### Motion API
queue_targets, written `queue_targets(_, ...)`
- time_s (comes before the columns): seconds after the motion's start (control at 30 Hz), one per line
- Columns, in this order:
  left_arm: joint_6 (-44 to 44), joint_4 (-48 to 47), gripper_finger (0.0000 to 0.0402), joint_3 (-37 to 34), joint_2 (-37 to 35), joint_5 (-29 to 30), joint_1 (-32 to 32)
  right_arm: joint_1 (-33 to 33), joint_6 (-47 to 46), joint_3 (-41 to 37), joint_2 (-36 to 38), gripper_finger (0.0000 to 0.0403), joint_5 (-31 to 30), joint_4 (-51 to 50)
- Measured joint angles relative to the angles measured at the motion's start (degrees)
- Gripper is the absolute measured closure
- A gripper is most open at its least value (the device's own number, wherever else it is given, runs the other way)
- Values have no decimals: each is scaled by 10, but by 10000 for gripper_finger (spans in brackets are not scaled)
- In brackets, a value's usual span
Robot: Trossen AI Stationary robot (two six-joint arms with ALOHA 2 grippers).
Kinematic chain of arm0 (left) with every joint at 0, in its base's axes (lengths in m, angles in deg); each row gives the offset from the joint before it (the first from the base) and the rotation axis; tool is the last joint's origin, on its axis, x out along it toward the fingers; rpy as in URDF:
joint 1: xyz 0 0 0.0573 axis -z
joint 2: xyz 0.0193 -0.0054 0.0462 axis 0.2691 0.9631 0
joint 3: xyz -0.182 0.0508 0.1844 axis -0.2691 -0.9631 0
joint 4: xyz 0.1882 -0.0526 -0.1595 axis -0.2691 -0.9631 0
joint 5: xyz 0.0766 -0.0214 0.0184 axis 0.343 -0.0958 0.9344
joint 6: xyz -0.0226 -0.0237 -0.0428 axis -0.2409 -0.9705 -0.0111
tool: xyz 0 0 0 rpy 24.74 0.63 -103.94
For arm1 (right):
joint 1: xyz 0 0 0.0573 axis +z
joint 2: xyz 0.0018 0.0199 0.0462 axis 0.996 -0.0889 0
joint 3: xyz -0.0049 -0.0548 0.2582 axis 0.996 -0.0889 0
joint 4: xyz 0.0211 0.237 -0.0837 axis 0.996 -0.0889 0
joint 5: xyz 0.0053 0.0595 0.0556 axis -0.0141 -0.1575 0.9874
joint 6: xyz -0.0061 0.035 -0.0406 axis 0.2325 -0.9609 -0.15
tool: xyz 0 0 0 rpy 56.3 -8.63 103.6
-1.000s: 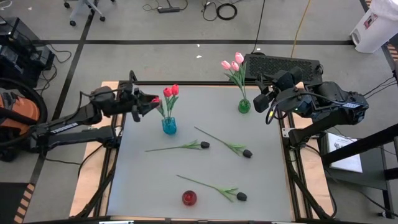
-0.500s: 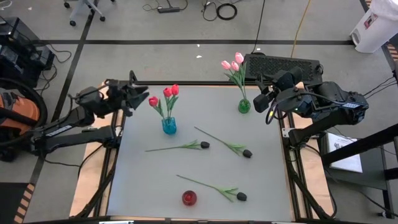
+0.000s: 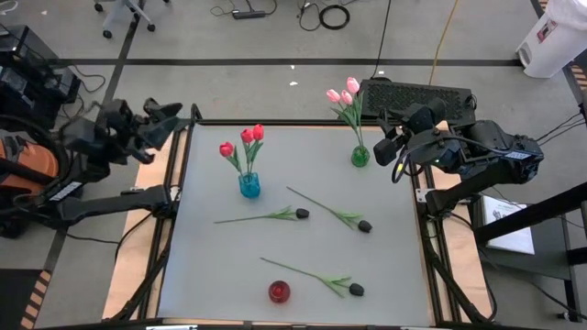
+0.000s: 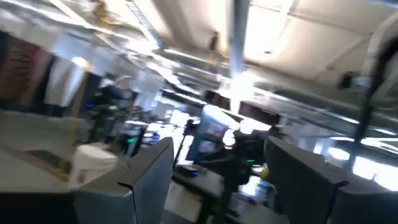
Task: Sort flowers into vase by color
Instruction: Put the top left black flower into the red vase
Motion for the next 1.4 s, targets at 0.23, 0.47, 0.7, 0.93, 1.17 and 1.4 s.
queue_targets(0.23, -15, -19, 147, 83, 82, -97, 14, 0, -1, 0, 0, 245, 0, 0)
queue_targets(0.47, 12, -71, 163, 159, 176, -126, 81, 0, -15, 0, 0, 245, 0, 0)
queue_targets(0.7, 63, -166, 168, 208, 244, -119, 167, 0, -15, 0, 0, 245, 0, 0)
queue_targets(0.93, 97, -299, 169, 214, 274, -51, 234, 0, -14, 0, 0, 245, 0, 0)
queue_targets(1.17, 105, -473, 169, 214, 303, 57, 300, 0, -9, 0, 0, 245, 13, -2)
queue_targets(1.4, 73, -522, 169, 214, 369, 74, 374, 0, -10, 0, 0, 245, 17, -11)
